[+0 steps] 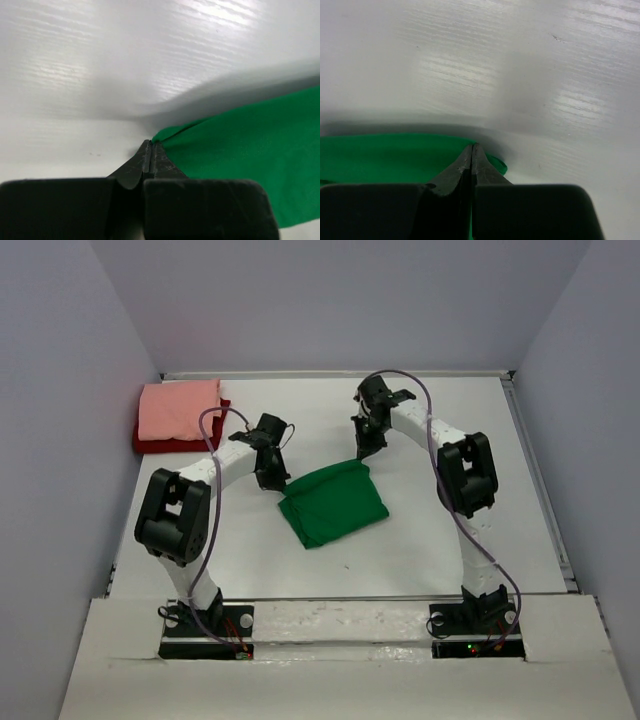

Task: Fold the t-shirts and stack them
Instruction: Smooth out wrinkles on the folded tshirt

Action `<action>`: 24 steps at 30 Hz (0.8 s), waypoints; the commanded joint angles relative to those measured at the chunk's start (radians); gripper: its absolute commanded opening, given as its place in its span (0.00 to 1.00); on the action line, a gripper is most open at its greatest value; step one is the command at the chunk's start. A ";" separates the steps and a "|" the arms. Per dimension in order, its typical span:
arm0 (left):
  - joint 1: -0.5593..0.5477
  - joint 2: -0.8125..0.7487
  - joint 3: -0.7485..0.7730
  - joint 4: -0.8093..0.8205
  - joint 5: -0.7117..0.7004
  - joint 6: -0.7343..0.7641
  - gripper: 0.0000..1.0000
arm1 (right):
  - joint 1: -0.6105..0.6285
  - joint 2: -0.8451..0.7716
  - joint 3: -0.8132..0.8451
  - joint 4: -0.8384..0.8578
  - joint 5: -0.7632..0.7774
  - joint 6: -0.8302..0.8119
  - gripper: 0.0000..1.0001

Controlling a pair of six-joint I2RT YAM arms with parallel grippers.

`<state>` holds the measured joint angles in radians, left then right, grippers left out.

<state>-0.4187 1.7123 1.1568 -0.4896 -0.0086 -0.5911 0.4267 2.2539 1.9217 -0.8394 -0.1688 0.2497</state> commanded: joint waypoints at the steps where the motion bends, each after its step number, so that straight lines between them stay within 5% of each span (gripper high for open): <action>1: 0.029 0.049 0.075 0.002 -0.013 0.024 0.02 | 0.004 0.015 0.057 -0.023 -0.011 -0.027 0.00; 8: 0.031 0.058 0.092 0.013 -0.007 0.022 0.02 | 0.004 0.035 0.085 -0.030 -0.003 -0.043 0.01; 11: 0.031 0.060 0.086 0.014 -0.011 0.024 0.06 | 0.004 0.044 0.108 -0.036 0.020 -0.040 0.16; 13: 0.029 0.049 0.081 0.019 -0.008 0.024 0.13 | 0.004 0.047 0.118 -0.043 0.026 -0.041 0.23; 14: 0.029 0.043 0.080 0.029 -0.007 0.024 0.36 | 0.004 0.044 0.122 -0.041 0.035 -0.040 0.27; 17: 0.031 0.030 0.084 0.026 -0.025 0.025 0.58 | 0.004 0.036 0.126 -0.041 0.054 -0.041 0.36; 21: 0.032 0.026 0.106 0.005 -0.080 0.020 0.81 | 0.004 0.024 0.152 -0.050 0.112 -0.046 0.44; 24: 0.031 0.011 0.136 -0.026 -0.128 0.013 0.85 | 0.004 0.004 0.168 -0.073 0.133 -0.053 0.47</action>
<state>-0.3908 1.7905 1.2240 -0.4763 -0.0521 -0.5785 0.4267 2.3009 2.0266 -0.8860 -0.1001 0.2150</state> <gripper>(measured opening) 0.830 0.465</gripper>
